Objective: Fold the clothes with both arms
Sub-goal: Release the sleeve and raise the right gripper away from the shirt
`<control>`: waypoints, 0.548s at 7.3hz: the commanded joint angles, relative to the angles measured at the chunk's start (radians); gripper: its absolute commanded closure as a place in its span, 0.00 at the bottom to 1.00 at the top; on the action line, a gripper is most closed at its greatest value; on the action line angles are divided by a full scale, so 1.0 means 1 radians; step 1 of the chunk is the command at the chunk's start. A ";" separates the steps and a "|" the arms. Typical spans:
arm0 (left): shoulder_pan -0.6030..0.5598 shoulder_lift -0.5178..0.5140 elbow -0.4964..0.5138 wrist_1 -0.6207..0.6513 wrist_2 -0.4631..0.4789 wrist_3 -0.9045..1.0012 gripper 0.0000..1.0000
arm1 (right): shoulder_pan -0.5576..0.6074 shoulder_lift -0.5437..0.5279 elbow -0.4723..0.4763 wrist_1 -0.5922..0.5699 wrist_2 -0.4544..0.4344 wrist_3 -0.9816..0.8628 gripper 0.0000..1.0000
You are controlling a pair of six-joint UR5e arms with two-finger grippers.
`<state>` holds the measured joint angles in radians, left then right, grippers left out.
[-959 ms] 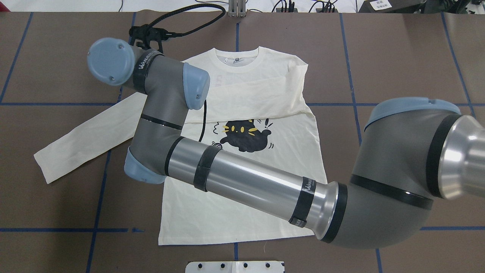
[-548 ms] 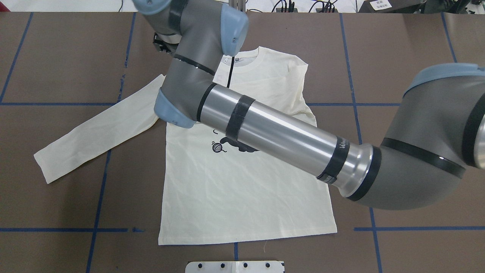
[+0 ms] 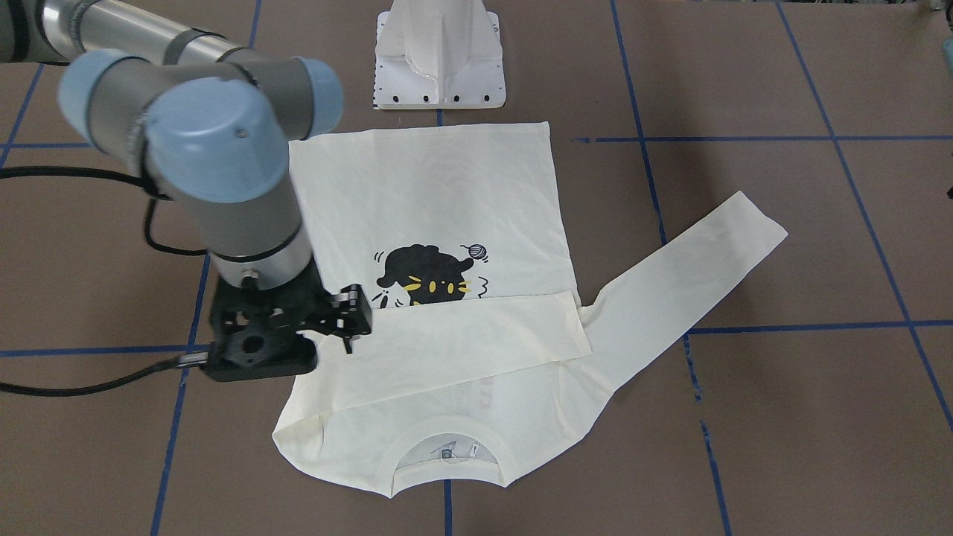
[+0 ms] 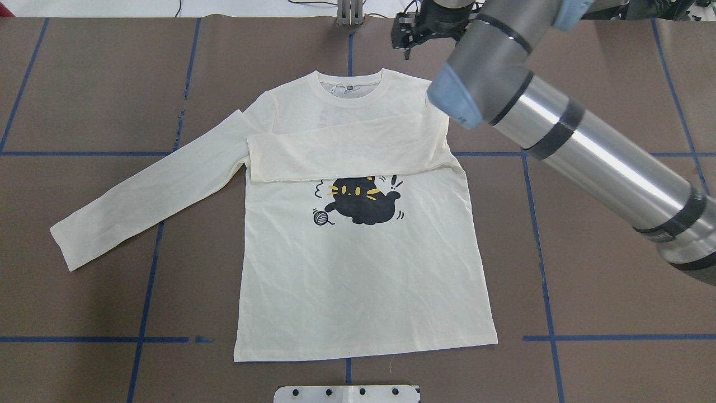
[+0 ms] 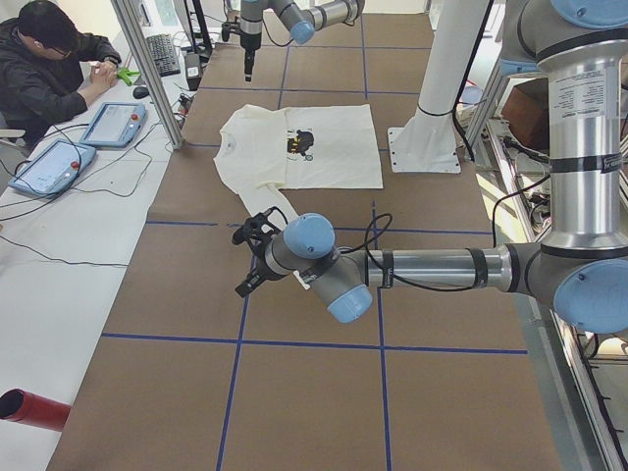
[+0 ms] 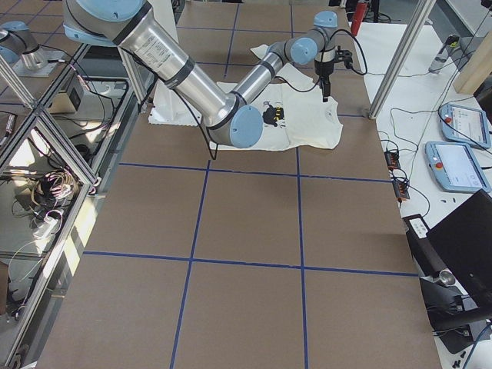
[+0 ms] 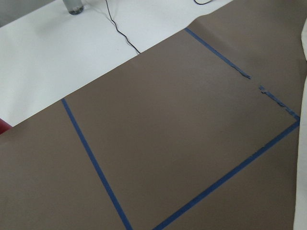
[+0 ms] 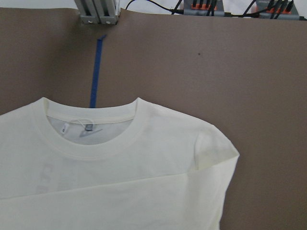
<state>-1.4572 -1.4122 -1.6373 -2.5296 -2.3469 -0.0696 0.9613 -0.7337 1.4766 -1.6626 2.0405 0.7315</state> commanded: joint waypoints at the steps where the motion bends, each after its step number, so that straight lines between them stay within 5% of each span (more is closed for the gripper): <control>1: 0.113 0.085 -0.015 -0.110 0.076 -0.082 0.00 | 0.152 -0.250 0.154 0.013 0.131 -0.286 0.00; 4: 0.396 0.151 -0.125 -0.130 0.269 -0.303 0.00 | 0.243 -0.483 0.282 0.014 0.173 -0.429 0.00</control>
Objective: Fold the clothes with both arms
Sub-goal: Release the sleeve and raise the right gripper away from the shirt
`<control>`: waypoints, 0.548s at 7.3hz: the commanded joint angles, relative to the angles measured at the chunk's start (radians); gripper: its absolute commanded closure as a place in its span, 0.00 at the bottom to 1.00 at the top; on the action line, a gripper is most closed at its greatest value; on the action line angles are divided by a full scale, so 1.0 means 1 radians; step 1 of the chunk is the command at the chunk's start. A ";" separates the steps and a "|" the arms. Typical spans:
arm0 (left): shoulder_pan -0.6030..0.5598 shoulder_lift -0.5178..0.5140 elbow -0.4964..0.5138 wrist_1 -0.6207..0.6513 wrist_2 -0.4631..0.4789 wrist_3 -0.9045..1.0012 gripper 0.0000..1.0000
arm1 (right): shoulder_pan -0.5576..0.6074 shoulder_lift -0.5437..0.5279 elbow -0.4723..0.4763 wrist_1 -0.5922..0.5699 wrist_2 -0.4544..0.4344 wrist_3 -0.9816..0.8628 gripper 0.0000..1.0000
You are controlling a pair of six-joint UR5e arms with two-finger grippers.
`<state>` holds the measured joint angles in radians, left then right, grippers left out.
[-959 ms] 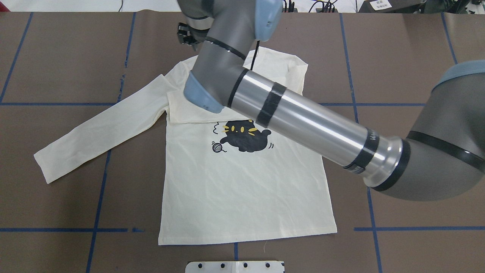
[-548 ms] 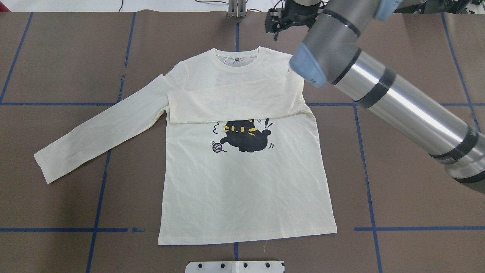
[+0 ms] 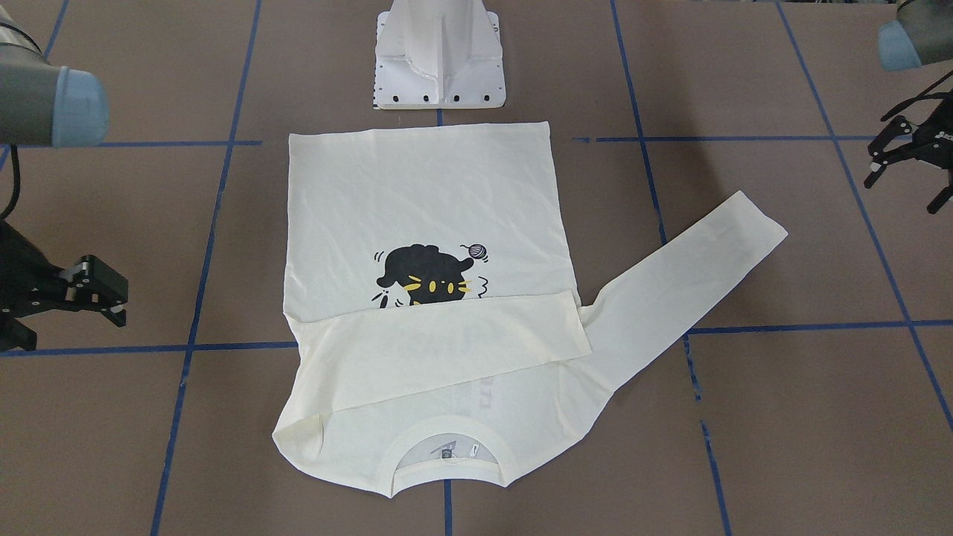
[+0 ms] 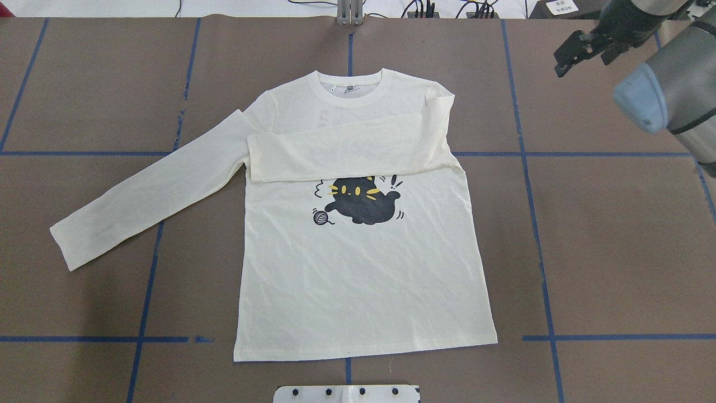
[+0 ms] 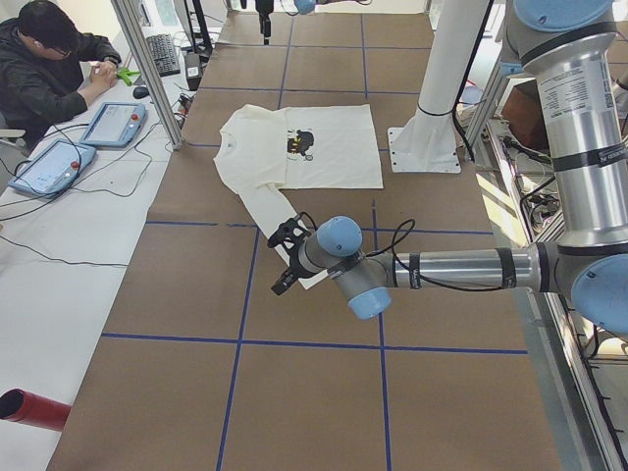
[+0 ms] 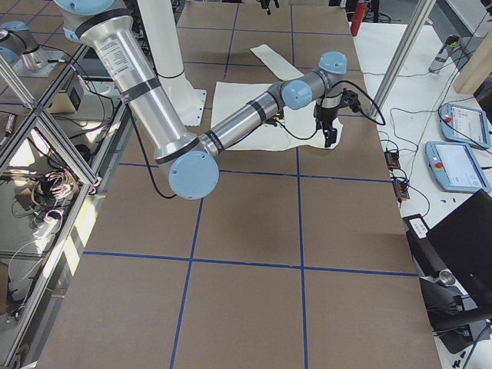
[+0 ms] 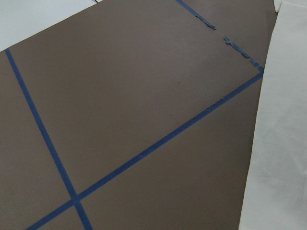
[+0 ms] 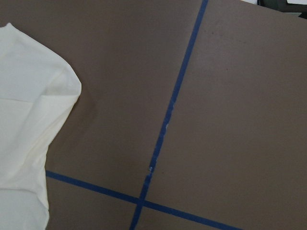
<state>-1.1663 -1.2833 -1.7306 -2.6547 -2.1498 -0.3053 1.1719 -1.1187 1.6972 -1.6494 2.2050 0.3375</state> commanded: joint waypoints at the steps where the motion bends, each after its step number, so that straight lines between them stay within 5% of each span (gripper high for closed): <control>1: 0.181 0.030 -0.033 -0.005 0.135 -0.070 0.01 | 0.043 -0.168 0.114 0.000 0.009 -0.025 0.00; 4: 0.388 0.041 -0.032 -0.001 0.272 -0.139 0.06 | 0.043 -0.240 0.168 0.000 0.006 -0.018 0.00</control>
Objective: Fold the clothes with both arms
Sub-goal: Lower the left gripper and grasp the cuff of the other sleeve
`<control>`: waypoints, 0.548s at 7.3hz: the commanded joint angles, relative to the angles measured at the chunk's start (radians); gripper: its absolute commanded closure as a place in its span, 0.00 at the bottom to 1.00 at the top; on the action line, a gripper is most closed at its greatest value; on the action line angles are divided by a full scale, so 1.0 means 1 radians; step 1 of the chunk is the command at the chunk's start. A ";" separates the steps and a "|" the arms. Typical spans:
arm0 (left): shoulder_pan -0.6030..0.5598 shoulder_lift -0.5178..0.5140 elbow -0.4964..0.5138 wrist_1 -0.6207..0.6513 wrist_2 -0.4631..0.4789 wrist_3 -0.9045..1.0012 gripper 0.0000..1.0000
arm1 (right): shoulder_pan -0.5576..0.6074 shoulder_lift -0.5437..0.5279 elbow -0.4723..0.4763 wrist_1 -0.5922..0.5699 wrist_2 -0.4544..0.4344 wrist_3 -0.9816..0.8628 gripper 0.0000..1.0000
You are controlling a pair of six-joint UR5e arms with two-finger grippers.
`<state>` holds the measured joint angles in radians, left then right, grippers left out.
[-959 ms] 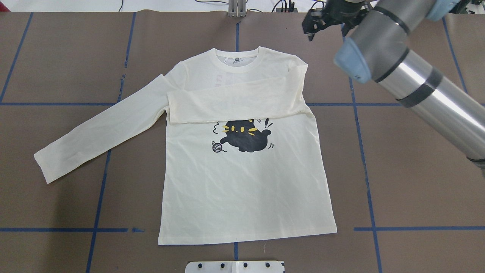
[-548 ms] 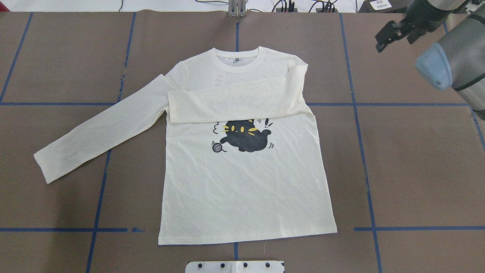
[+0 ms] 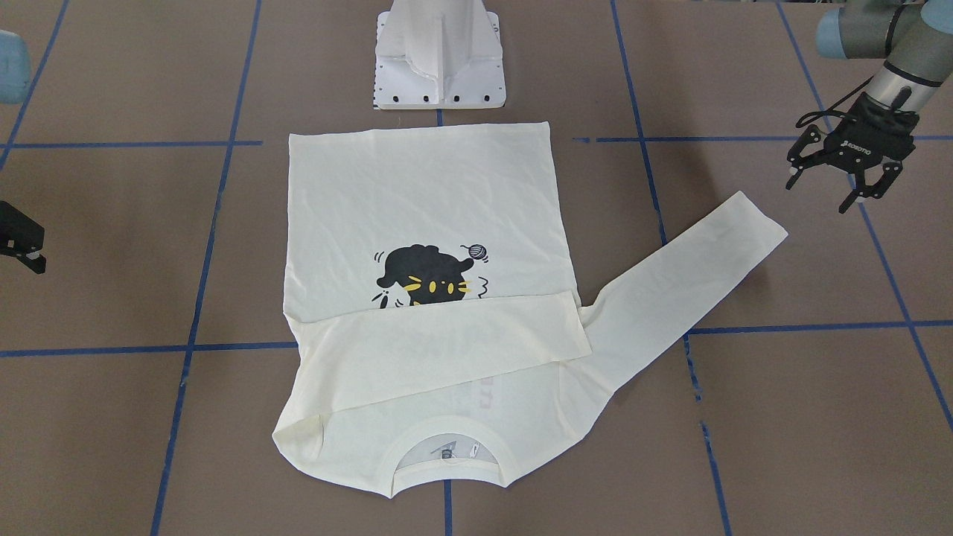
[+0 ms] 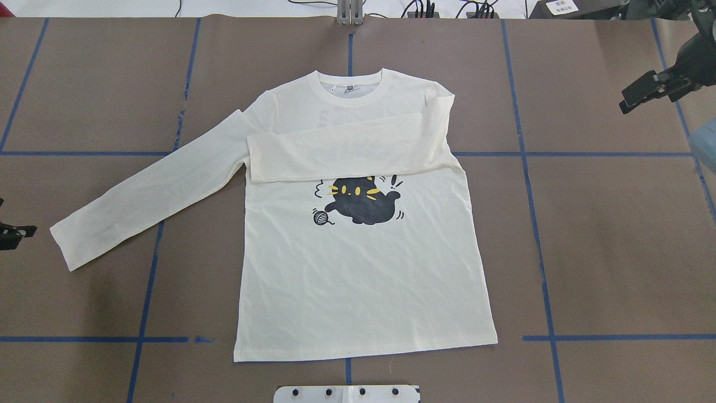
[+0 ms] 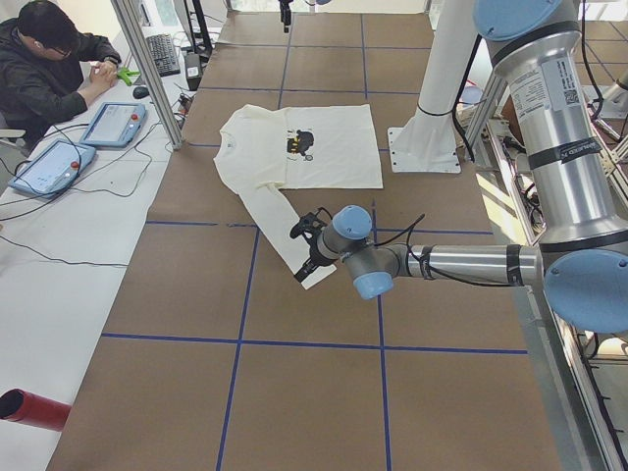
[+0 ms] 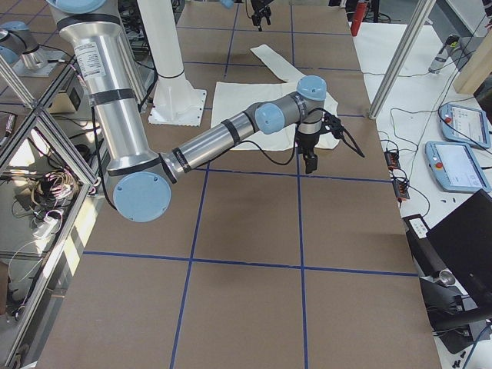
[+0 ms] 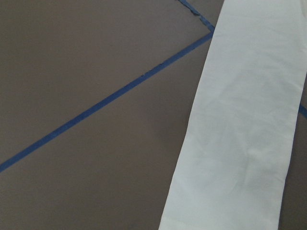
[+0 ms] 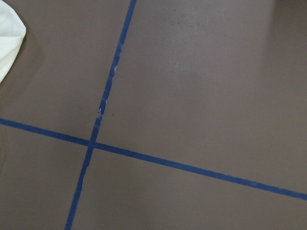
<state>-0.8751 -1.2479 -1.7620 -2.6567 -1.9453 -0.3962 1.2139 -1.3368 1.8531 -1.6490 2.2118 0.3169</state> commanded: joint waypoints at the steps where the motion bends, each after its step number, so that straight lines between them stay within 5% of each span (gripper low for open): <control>1: 0.198 0.004 -0.001 0.003 0.125 -0.126 0.06 | 0.001 -0.030 0.014 0.000 -0.001 0.002 0.00; 4: 0.284 0.005 0.010 0.004 0.181 -0.153 0.12 | 0.001 -0.044 0.030 0.000 -0.001 0.004 0.00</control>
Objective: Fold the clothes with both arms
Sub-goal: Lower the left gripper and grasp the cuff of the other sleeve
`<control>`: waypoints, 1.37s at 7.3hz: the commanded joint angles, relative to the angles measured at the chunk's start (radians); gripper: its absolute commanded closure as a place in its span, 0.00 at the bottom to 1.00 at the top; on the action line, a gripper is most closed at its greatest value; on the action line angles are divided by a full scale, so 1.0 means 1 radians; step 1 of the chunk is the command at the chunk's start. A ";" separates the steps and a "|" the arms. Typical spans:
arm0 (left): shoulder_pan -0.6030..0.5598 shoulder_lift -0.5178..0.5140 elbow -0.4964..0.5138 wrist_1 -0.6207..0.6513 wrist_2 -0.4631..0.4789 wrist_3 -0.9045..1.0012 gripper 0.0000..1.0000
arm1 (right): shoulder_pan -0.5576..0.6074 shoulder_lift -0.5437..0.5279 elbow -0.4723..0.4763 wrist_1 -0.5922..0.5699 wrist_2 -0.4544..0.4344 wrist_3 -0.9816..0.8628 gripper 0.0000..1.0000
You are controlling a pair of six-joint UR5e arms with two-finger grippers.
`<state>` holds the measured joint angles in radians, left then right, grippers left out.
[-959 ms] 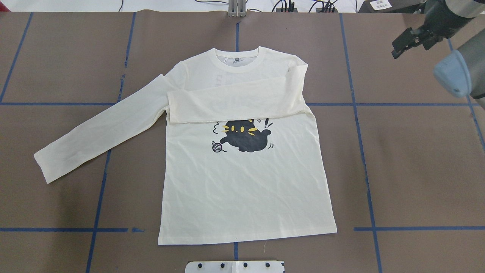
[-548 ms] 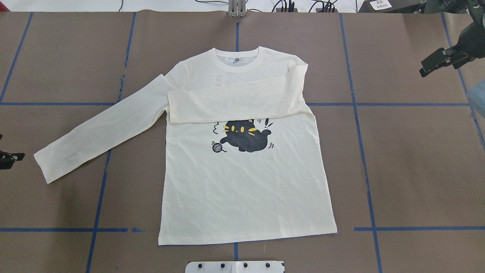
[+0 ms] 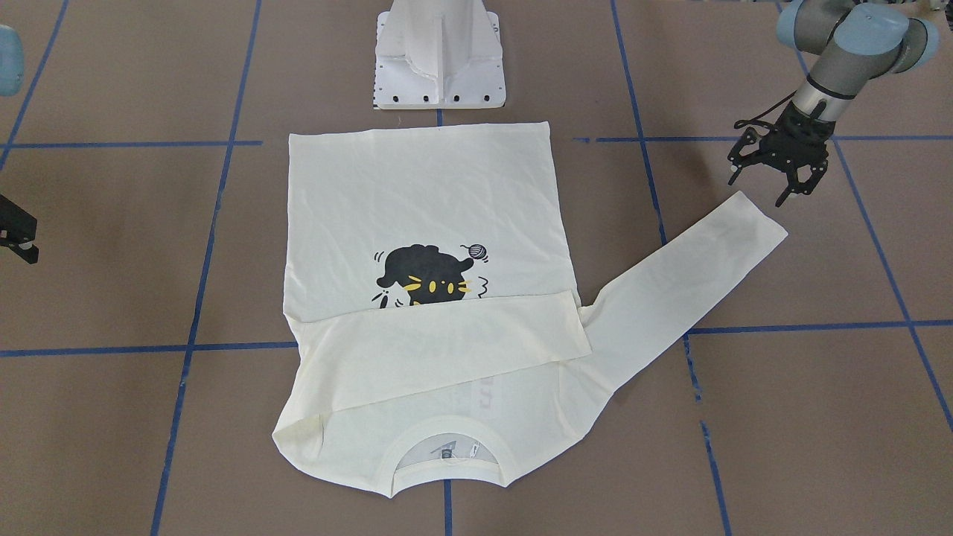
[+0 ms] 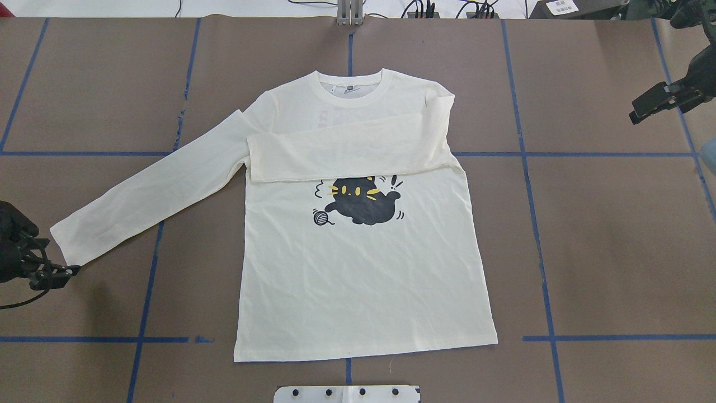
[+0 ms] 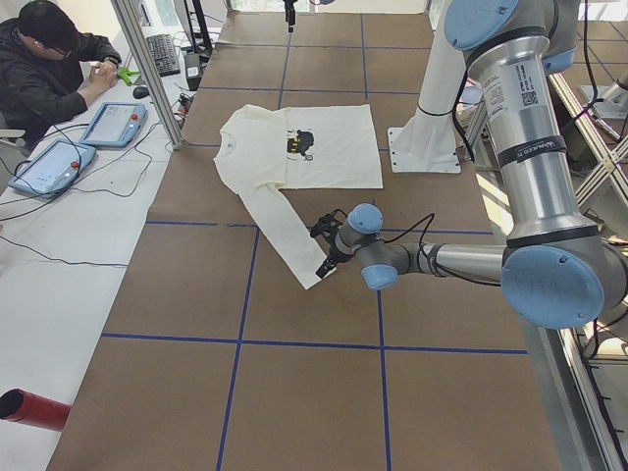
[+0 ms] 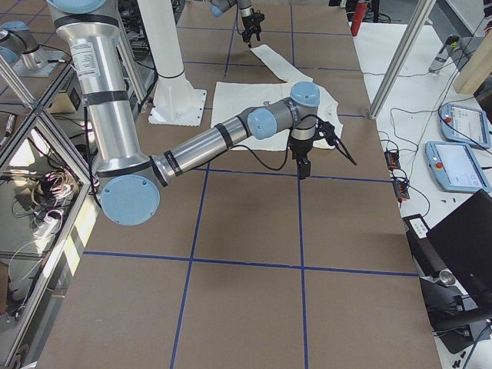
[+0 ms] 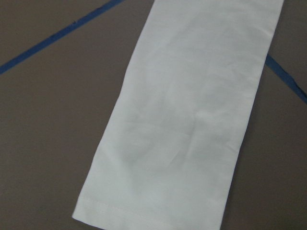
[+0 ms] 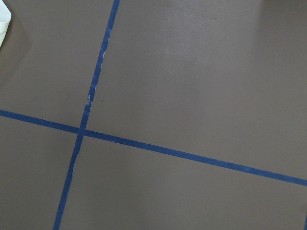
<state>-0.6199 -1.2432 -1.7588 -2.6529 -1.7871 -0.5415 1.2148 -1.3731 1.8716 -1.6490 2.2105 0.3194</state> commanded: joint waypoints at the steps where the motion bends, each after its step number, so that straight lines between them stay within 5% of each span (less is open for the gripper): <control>1: 0.029 0.002 0.007 0.001 0.023 -0.008 0.19 | 0.000 -0.014 0.020 0.000 0.000 0.001 0.00; 4: 0.029 0.002 0.010 0.001 0.025 -0.008 0.43 | 0.000 -0.015 0.023 0.000 0.000 0.001 0.00; 10: 0.031 0.002 0.013 0.004 0.025 -0.008 0.50 | 0.000 -0.029 0.024 0.000 0.000 0.000 0.00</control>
<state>-0.5893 -1.2410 -1.7471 -2.6508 -1.7625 -0.5492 1.2149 -1.4009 1.8954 -1.6490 2.2105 0.3191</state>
